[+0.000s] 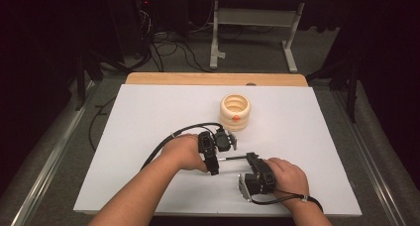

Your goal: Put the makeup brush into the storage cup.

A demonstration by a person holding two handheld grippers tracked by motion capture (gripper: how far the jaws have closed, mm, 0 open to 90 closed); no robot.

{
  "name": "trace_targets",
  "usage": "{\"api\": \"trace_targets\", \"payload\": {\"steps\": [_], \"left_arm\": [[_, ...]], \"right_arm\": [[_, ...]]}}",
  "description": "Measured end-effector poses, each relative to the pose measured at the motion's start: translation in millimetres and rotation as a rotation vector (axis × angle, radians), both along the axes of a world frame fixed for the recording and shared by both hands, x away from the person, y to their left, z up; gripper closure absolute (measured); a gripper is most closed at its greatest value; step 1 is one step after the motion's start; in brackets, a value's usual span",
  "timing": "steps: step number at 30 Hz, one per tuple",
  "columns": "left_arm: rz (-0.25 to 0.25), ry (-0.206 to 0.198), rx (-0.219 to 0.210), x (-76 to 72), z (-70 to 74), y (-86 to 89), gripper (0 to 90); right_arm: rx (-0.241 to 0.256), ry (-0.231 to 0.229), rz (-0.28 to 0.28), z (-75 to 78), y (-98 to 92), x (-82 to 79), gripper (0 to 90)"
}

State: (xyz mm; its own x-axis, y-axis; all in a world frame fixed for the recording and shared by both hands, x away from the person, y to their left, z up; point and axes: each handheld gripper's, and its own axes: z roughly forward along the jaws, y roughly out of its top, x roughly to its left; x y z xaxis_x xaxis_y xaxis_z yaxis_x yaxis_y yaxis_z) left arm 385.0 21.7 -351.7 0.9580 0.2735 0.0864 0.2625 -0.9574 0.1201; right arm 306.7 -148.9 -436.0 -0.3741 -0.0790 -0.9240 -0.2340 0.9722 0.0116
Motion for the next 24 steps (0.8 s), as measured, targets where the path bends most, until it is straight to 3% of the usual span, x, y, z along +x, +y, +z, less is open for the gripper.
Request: {"api": "trace_targets", "payload": {"steps": [2,3,4,15,24], "left_arm": [[0.019,-0.003,-0.008,0.6,-0.5,4.3,19.9],[0.026,-0.003,-0.007,1.6,-0.3,7.4,19.5],[0.031,-0.004,-0.005,2.1,0.0,9.3,18.9],[0.104,-0.005,-0.009,6.6,-8.1,33.4,13.6],[0.156,0.019,-0.013,9.8,-20.9,52.2,1.5]], "right_arm": [[0.018,0.008,-0.027,-1.0,-1.9,-1.5,85.7],[0.008,-0.004,-0.007,0.0,-2.0,0.0,85.7],[0.019,0.012,-0.035,-1.2,-3.2,-1.4,85.7],[-0.008,0.002,-0.037,-0.1,-11.2,2.4,85.7],[-0.008,0.008,-0.05,-0.9,-17.5,2.0,85.7]]}}
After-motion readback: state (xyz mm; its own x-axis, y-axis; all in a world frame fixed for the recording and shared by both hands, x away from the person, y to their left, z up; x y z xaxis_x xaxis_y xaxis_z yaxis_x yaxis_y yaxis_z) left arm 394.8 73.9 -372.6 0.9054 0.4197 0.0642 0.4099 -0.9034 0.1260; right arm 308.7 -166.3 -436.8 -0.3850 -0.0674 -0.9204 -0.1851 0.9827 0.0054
